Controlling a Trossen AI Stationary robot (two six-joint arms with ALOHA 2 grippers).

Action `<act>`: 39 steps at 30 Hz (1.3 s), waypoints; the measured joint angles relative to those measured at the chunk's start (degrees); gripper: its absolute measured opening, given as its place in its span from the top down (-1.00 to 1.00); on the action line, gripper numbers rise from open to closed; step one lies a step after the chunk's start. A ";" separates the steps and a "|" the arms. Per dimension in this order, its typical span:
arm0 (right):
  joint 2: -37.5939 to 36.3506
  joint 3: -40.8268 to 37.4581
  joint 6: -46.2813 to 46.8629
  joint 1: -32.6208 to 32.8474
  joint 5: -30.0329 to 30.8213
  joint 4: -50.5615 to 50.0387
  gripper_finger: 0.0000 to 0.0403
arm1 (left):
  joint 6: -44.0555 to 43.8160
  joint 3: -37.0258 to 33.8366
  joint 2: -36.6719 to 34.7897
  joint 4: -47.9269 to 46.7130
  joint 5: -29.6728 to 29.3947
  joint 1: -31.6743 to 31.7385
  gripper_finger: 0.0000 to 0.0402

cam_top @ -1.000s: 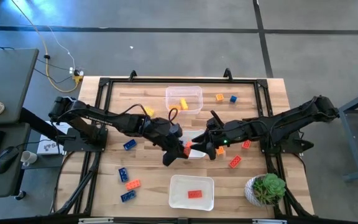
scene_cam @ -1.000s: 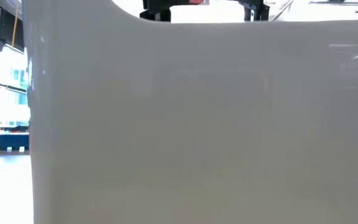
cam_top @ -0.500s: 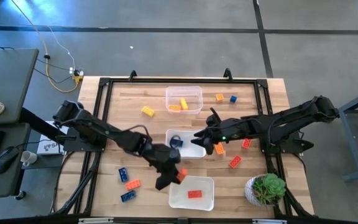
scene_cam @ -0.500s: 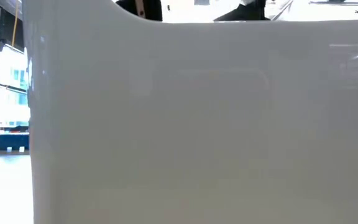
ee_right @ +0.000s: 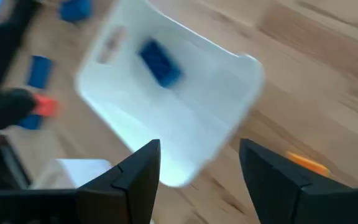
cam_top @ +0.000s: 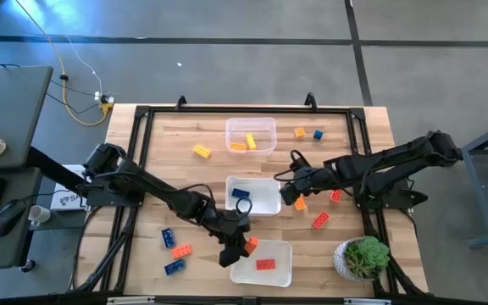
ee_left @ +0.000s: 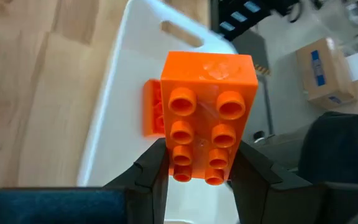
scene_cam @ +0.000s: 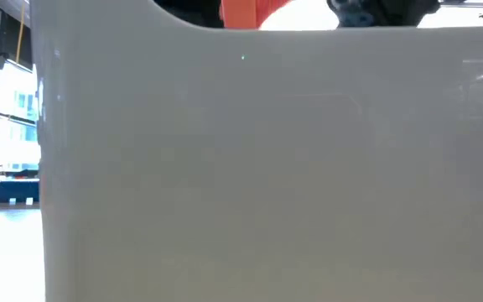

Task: Sort & place blocks by color
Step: Put the orange game piece into the bottom white bin

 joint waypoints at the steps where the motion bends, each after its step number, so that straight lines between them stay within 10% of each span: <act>1: 0.00 0.00 1.15 0.00 0.03 -1.72 -0.01 | 0.00 0.00 0.37 0.01 -0.05 -0.01 0.47; 39: 19.89 0.00 7.22 0.02 -5.43 -12.08 -0.01 | 0.45 -0.02 3.38 -0.23 0.99 -0.01 0.13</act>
